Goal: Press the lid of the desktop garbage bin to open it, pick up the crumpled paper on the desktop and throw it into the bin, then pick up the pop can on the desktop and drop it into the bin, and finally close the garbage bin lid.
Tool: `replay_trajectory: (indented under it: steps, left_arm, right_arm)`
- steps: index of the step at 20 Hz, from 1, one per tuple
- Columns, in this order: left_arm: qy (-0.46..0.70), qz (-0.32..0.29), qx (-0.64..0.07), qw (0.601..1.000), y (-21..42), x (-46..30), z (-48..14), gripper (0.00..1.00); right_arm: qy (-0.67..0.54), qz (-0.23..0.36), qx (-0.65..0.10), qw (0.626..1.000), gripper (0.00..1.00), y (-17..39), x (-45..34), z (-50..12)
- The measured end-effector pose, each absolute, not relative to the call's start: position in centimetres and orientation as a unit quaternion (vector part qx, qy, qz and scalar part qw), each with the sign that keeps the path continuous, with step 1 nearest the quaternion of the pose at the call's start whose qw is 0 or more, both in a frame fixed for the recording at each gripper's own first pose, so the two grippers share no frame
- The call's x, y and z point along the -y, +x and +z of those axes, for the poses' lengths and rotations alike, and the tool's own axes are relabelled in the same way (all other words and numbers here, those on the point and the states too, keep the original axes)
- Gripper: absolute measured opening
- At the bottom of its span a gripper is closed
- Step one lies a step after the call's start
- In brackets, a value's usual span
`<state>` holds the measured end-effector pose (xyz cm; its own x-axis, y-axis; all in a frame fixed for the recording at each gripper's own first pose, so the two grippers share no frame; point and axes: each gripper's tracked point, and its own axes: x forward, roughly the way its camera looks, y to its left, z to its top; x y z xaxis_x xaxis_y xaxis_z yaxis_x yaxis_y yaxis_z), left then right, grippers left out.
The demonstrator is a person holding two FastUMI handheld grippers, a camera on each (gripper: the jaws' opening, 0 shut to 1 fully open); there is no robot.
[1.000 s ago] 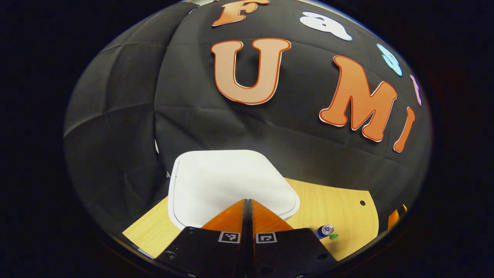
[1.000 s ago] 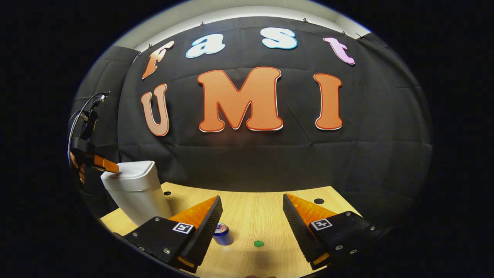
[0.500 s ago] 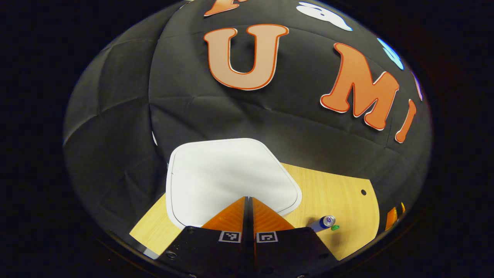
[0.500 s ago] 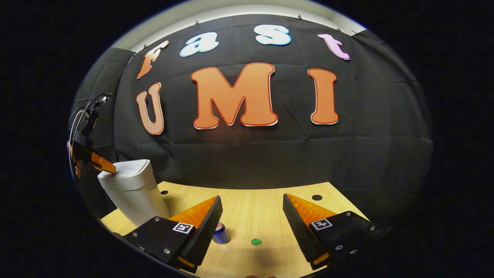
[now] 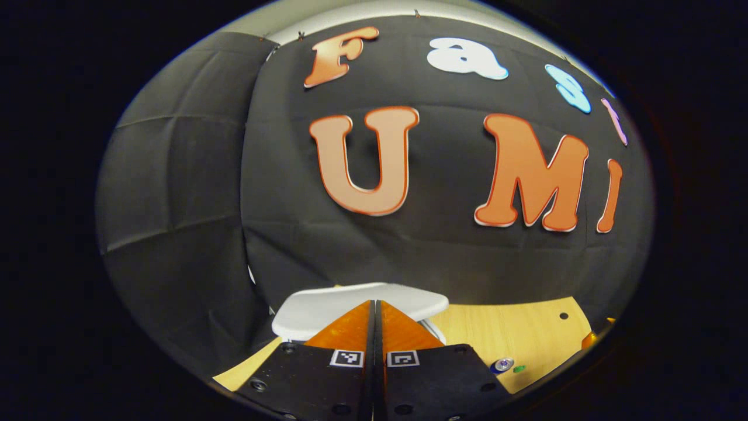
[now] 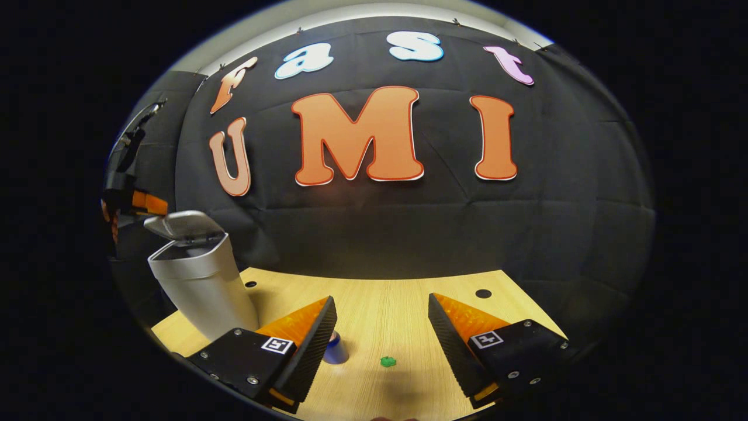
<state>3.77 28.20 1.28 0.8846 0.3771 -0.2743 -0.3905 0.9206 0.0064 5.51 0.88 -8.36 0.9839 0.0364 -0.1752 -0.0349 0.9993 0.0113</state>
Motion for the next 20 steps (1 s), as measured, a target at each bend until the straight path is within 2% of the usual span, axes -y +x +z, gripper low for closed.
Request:
replay_trajectory:
  steps: [3, 4, 5, 6, 11, 13, 14, 15, 16, 18, 19, 20]
  left_arm:
    - [-0.024, 0.195, -0.095, 0.976, 2.6, -26.8, 3.2, 0.04]
    - [-0.023, 0.189, -0.083, 0.978, 2.3, -26.1, 3.8, 0.13]
    - [-0.020, 0.184, -0.071, 0.980, 1.8, -25.3, 4.4, 0.17]
    - [-0.013, 0.181, -0.062, 0.982, 1.4, -24.8, 5.0, 0.25]
    - [0.012, 0.156, -0.033, 0.987, -0.4, -20.9, 7.4, 0.41]
    - [0.029, 0.150, -0.029, 0.988, -1.2, -19.4, 7.9, 0.50]
    - [0.042, 0.152, -0.027, 0.987, -1.6, -19.0, 8.4, 0.59]
    - [0.050, 0.150, -0.019, 0.987, -2.0, -18.1, 9.1, 0.61]
    - [0.055, 0.147, -0.008, 0.988, -2.3, -17.3, 10.0, 0.67]
    - [0.063, 0.140, 0.011, 0.988, -2.8, -15.8, 11.4, 0.71]
    - [0.069, 0.138, 0.014, 0.988, -3.0, -15.1, 11.5, 0.67]
    - [0.072, 0.136, 0.014, 0.988, -3.3, -14.5, 11.7, 0.71]
  right_arm:
    - [-0.001, 0.026, -0.093, 0.995, 0.94, 5.8, -1.2, -9.3]
    - [-0.005, 0.028, -0.095, 0.995, 0.94, 6.0, -1.3, -9.9]
    - [-0.011, 0.029, -0.097, 0.995, 0.94, 6.2, -1.2, -10.5]
    - [-0.018, 0.028, -0.101, 0.994, 0.94, 6.4, -1.1, -11.2]
    - [-0.025, 0.027, -0.146, 0.989, 0.94, 7.7, -0.6, -16.3]
    - [-0.026, 0.022, -0.164, 0.986, 0.94, 8.5, -0.1, -18.1]
    - [-0.028, 0.021, -0.172, 0.984, 0.94, 8.9, 0.0, -19.1]
    - [-0.031, 0.020, -0.183, 0.982, 0.95, 9.2, 0.1, -20.0]
    - [-0.032, 0.019, -0.189, 0.981, 0.94, 9.6, 0.4, -20.6]
    - [-0.038, 0.017, -0.202, 0.978, 0.95, 10.3, 0.6, -22.0]
    - [-0.044, 0.017, -0.209, 0.977, 0.95, 10.6, 0.7, -22.7]
    - [-0.048, 0.018, -0.219, 0.974, 0.95, 10.7, 0.9, -23.5]
